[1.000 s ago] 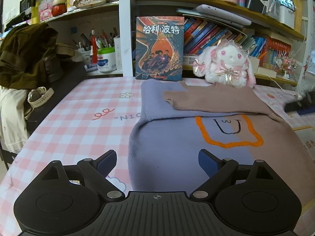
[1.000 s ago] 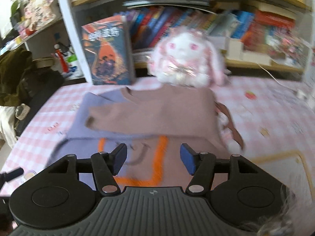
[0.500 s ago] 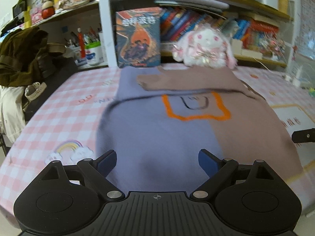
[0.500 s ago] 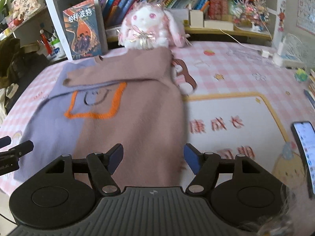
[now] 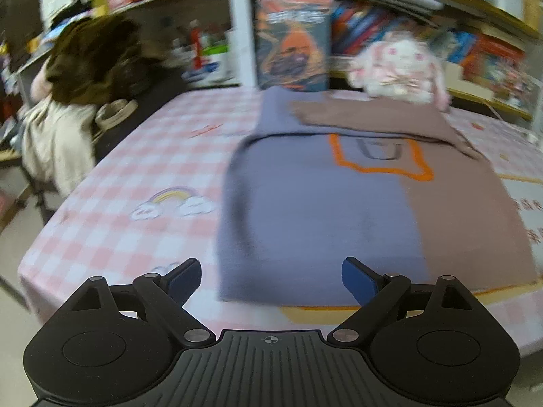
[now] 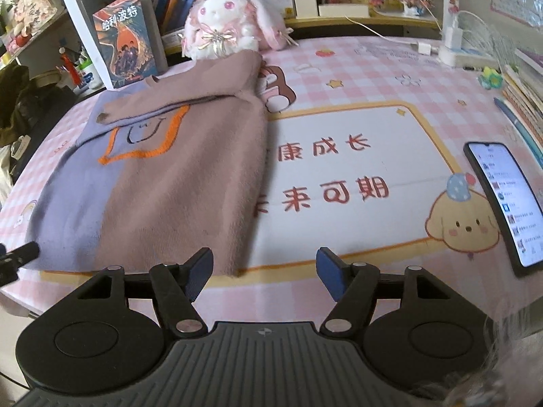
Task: Fold clothes
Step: 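Move the right gripper away from the sleeve toward the sweater hem, then grasp the sweater hem with the left gripper while the right gripper grasps the hem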
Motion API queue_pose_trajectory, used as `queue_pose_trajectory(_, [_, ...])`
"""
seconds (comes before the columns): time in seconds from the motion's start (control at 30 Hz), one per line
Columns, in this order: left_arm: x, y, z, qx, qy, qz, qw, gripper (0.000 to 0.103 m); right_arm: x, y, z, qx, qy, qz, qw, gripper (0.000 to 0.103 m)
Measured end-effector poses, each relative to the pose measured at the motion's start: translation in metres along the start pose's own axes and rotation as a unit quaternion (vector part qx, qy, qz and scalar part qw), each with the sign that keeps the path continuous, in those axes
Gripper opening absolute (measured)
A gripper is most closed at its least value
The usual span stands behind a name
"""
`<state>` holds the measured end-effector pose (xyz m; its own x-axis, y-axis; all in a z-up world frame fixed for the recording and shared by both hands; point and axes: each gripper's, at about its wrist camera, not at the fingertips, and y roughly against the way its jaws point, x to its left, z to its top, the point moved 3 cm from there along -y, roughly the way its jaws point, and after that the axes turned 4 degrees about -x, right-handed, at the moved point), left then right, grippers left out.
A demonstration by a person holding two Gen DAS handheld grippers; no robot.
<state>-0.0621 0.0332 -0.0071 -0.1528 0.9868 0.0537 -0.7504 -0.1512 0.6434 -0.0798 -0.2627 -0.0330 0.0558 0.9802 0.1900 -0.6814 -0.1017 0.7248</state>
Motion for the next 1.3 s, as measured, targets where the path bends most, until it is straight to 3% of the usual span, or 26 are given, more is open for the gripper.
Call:
queue_pose_trajectory(0.2, [0.033,-0.018,0.004,0.022,0.041,0.003,0.9989,0.091,-0.003,-0.007,0.007,-0.005,-0.017,-0.002,1.0,0.059])
queue_pose_trajectory(0.27, [0.04,-0.023,0.006,0.024,0.053,-0.002,0.9983,0.084,-0.003,-0.012,0.009,-0.003,-0.023,-0.005,1.0,0.054])
queue_pose_trajectory(0.4, [0.045,-0.034,0.008,0.036,0.067,-0.011,0.997,0.061,-0.001,-0.02,0.012,0.0,-0.024,-0.012,1.0,0.049])
queue_pose_trajectory(0.47, [0.047,-0.04,0.008,0.044,0.074,-0.016,0.9961,0.058,-0.001,-0.024,0.014,0.002,-0.026,-0.015,1.0,0.045])
queue_pose_trajectory(0.6, [0.051,-0.053,0.01,0.061,0.088,-0.025,0.994,0.043,0.003,-0.033,0.018,0.006,-0.024,-0.016,1.0,0.039])
queue_pose_trajectory(0.7, [0.053,-0.06,0.011,0.069,0.096,-0.032,0.9925,0.036,0.005,-0.038,0.018,0.015,-0.021,-0.017,1.0,0.03])
queue_pose_trajectory(0.8, [0.053,-0.063,0.013,0.069,0.1,-0.038,0.9919,0.019,0.009,-0.042,0.016,0.023,-0.014,-0.016,1.0,0.02])
queue_pose_trajectory(0.83, [0.053,-0.064,0.014,0.069,0.101,-0.041,0.9917,0.008,0.011,-0.042,0.016,0.023,-0.008,-0.014,1.0,0.014])
queue_pose_trajectory(0.87, [0.052,-0.065,0.014,0.069,0.102,-0.043,0.9915,0.005,0.013,-0.043,0.016,0.024,-0.002,-0.012,1.0,0.006])
queue_pose_trajectory(0.97, [0.048,-0.056,0.023,0.046,0.086,-0.048,0.9941,0.004,0.02,-0.043,0.019,0.019,0.01,-0.01,1.0,0.001])
queue_pose_trajectory(1.1, [0.032,-0.037,0.038,-0.004,0.046,-0.076,0.9961,0.004,0.029,-0.026,0.035,-0.031,0.009,0.022,0.999,0.001])
queue_pose_trajectory(1.3, [0.042,-0.047,0.034,0.019,0.082,-0.088,0.9926,0.006,0.042,-0.026,0.043,-0.029,0.014,0.05,0.998,0.001])
